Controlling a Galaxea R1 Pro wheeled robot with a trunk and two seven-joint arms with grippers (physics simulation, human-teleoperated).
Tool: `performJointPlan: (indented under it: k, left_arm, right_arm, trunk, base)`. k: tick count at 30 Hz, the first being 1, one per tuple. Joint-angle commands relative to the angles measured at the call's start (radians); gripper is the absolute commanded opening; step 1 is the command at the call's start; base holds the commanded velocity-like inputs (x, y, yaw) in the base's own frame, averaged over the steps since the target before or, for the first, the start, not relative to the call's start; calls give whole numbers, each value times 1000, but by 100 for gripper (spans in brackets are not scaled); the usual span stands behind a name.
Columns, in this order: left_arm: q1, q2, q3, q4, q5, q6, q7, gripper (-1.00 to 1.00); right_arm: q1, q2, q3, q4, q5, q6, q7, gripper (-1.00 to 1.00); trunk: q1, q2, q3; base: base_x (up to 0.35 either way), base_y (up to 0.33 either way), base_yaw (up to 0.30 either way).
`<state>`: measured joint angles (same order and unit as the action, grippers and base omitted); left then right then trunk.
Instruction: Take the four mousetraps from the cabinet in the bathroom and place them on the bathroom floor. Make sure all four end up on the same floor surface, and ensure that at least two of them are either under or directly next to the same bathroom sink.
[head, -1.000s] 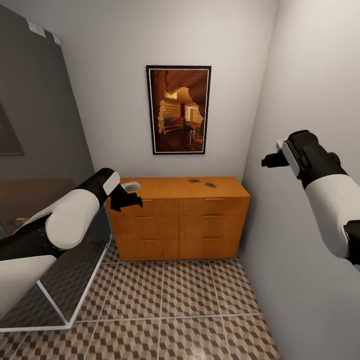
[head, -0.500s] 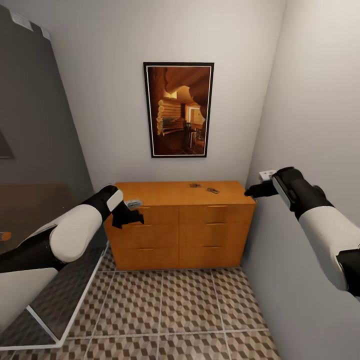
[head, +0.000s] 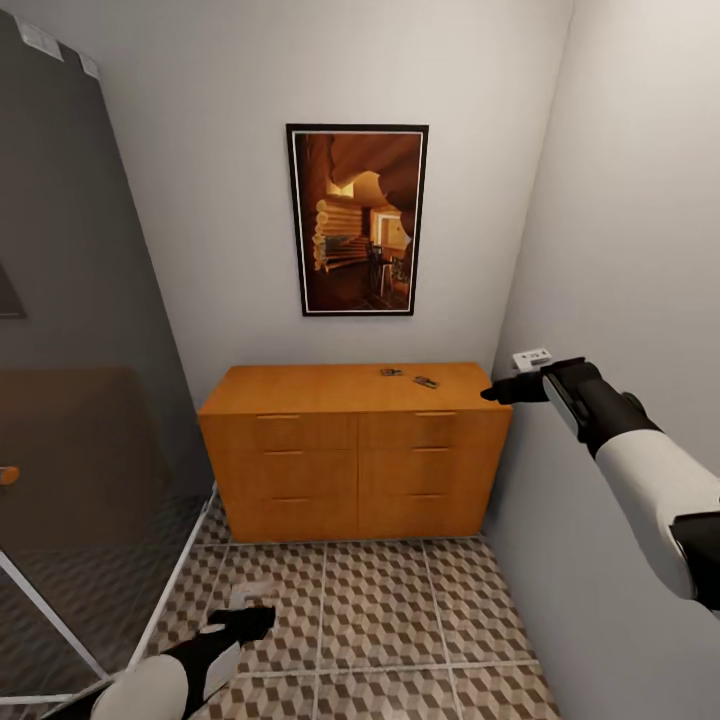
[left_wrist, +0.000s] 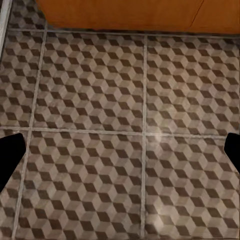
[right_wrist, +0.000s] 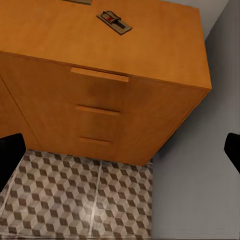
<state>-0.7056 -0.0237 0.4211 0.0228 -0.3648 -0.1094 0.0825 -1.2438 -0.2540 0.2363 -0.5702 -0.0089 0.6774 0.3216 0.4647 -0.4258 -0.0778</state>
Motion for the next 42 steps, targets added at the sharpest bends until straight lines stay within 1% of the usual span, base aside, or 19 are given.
performJointPlan:
  k: [1, 2, 3, 5, 6, 7, 8, 11, 12, 13, 14, 18, 19, 24, 28, 34, 42]
  left_arm:
    - [75, 1, 7, 9, -21, -95, 5, 100]
    - [107, 2, 7, 11, -25, -133, 5, 100]
    - [170, 5, 7, 14, -31, -203, 5, 100]
    - [231, 15, 7, 16, -37, -268, 5, 100]
    - [287, 26, 7, 18, -46, -334, 5, 100]
    - [312, 31, 7, 18, -52, -365, 5, 100]
    - [380, 43, 7, 19, -73, -457, 5, 100]
    - [443, 53, 7, 20, -94, -534, 6, 100]
    - [485, 59, 7, 19, -106, -574, 6, 100]
    - [504, 62, 7, 19, -111, -593, 6, 100]
    - [582, 69, 7, 19, -125, -674, 6, 100]
    - [653, 72, 7, 19, -131, -768, 8, 100]
    - [695, 73, 8, 19, -133, -834, 11, 100]
    - [730, 73, 9, 17, -135, -891, 13, 100]
    - [738, 73, 9, 17, -135, -902, 14, 100]
    - [742, 73, 10, 17, -135, -888, 13, 100]
    - [742, 75, 11, 17, -134, -847, 13, 100]
  right_arm:
    - [-1, -1, 5, 5, -1, 2, 2, 100]
    - [-1, 0, 5, 7, 0, 2, 2, 100]
    - [-1, 0, 4, 10, 0, 1, 2, 100]
    - [-1, 0, 4, 12, -1, 0, 2, 100]
    - [-1, 1, 4, 13, -1, 0, 2, 100]
    - [-1, 1, 3, 13, -1, 0, 2, 100]
    - [0, 1, 3, 14, -2, -1, 2, 100]
    - [-1, 1, 3, 14, -2, -1, 3, 100]
    - [0, 1, 3, 15, -2, -1, 3, 100]
    - [0, 2, 3, 15, -2, -1, 3, 100]
    - [-1, 2, 3, 15, -1, -1, 4, 100]
    - [0, 2, 3, 15, -1, -1, 5, 100]
    - [-1, 2, 3, 15, -1, -2, 5, 100]
    - [-1, 2, 3, 15, 0, -2, 5, 100]
    - [-1, 2, 3, 15, 0, -2, 5, 100]
    - [-1, 2, 4, 15, 1, -2, 5, 100]
    - [0, 2, 4, 14, 1, -3, 6, 100]
  trunk:
    - [1, -2, -2]
    - [1, -2, -2]
    - [1, -2, -2]
    - [1, -2, -2]
    - [1, -2, -2]
    - [1, -2, -2]
    - [1, -2, -2]
    - [1, -2, -2]
    - [1, -2, -2]
    - [1, -2, -2]
    - [1, -2, -2]
    - [1, -2, -2]
    - [1, -2, -2]
    - [1, -2, -2]
    - [1, -2, -2]
    - [1, -2, -2]
    - [1, -2, -2]
  base:
    - [1, 0, 0]
    - [0, 0, 0]
    - [0, 0, 0]
    - [0, 0, 0]
    - [0, 0, 0]
    - [0, 0, 0]
    - [0, 0, 0]
    - [0, 0, 0]
    - [0, 0, 0]
    - [0, 0, 0]
    - [0, 0, 0]
    - [0, 0, 0]
    - [0, 0, 0]
    - [0, 0, 0]
    - [0, 0, 0]
    - [47, 0, 0]
    - [296, 0, 0]
